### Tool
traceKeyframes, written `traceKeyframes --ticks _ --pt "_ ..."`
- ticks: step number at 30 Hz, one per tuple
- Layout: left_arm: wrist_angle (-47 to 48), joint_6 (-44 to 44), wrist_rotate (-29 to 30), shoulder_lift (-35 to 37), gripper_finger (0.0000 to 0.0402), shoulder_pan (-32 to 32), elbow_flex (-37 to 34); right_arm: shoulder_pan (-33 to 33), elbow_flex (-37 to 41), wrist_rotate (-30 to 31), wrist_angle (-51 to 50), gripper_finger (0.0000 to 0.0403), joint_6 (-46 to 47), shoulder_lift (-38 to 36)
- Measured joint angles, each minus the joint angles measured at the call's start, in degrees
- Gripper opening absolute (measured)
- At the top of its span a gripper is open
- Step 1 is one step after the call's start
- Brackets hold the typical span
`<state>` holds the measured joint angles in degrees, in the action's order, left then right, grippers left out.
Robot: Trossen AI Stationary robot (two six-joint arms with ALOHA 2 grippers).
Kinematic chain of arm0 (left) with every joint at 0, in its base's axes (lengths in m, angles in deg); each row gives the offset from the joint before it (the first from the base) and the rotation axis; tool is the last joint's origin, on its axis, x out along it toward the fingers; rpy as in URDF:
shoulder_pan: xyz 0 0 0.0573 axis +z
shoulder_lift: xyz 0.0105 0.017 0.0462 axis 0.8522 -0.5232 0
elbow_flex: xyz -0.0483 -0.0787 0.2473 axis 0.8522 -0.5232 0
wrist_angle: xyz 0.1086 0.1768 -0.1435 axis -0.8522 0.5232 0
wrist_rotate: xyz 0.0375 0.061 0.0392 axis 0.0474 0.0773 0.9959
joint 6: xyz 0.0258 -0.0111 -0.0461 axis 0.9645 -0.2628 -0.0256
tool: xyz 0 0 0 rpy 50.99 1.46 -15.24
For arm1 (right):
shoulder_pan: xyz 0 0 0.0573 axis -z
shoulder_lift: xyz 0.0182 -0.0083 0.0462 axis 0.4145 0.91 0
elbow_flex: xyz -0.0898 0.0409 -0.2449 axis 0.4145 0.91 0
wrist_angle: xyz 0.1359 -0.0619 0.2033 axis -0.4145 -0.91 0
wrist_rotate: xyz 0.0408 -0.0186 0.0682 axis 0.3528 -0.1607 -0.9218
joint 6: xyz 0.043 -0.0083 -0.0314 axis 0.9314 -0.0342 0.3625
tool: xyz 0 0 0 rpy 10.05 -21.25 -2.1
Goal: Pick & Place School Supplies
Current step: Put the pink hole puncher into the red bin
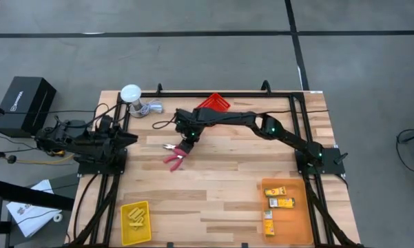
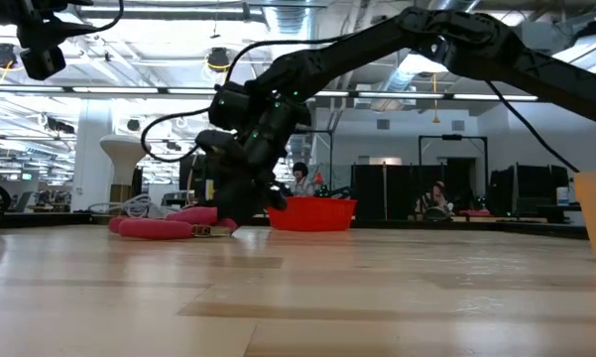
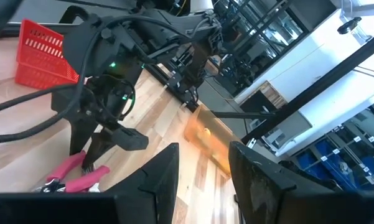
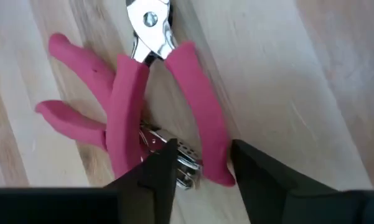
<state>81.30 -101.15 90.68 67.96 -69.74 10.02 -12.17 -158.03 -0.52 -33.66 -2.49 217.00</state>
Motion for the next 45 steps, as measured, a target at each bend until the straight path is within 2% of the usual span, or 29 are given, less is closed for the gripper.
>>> traceKeyframes --ticks 2,5,6,17,22,24,28,34,37,42,45 --pt "0.0 0.0 0.0 0.0 0.0136 0.0 0.0 0.2 0.1 -0.3 0.2 0.0113 0.1 0.0" --pt "0.0 0.1 -0.1 0.0 0.0136 0.0 0.0 0.7 0.2 -1.3 0.7 0.0034 -1.2 0.2" --pt "0.0 0.1 -0.4 0.0 0.0136 0.0 0.0 0.9 0.2 -1.5 0.7 0.0023 -1.3 0.2" --pt "0.0 2.0 -0.9 0.0 0.0136 0.0 0.0 2.7 0.3 -11.7 6.4 0.0022 2.6 -0.1" --pt "0.0 2.9 -0.6 0.0 0.0136 0.0 0.0 4.0 -4.9 -13.2 7.0 0.0021 2.9 -3.0" --pt "0.0 2.9 -0.6 0.0 0.0136 0.0 0.0 4.9 -4.5 -13.4 8.9 0.0021 2.8 -5.1" --pt "-0.1 2.9 -0.6 0.0 0.0136 0.0 0.0 7.3 -4.3 -12.9 5.9 0.0021 -0.1 -9.8" --pt "-0.5 2.9 -0.6 0.0 0.0136 0.0 0.0 11.0 -4.4 -8.5 -9.0 0.0021 -12.0 -16.1" --pt "-0.6 2.9 -0.3 0.0 0.0136 0.0 0.0 11.8 -4.3 -3.3 -16.5 0.0021 -20.8 -18.4" --pt "-0.9 2.7 0.5 0.0 0.0136 0.0 0.0 14.3 -4.4 8.6 -25.2 0.0021 -37.5 -20.4" --pt "-1.0 2.1 1.2 0.0 0.0136 0.0 0.0 17.2 -4.3 12.7 -29.3 0.0021 -44.8 -20.4"
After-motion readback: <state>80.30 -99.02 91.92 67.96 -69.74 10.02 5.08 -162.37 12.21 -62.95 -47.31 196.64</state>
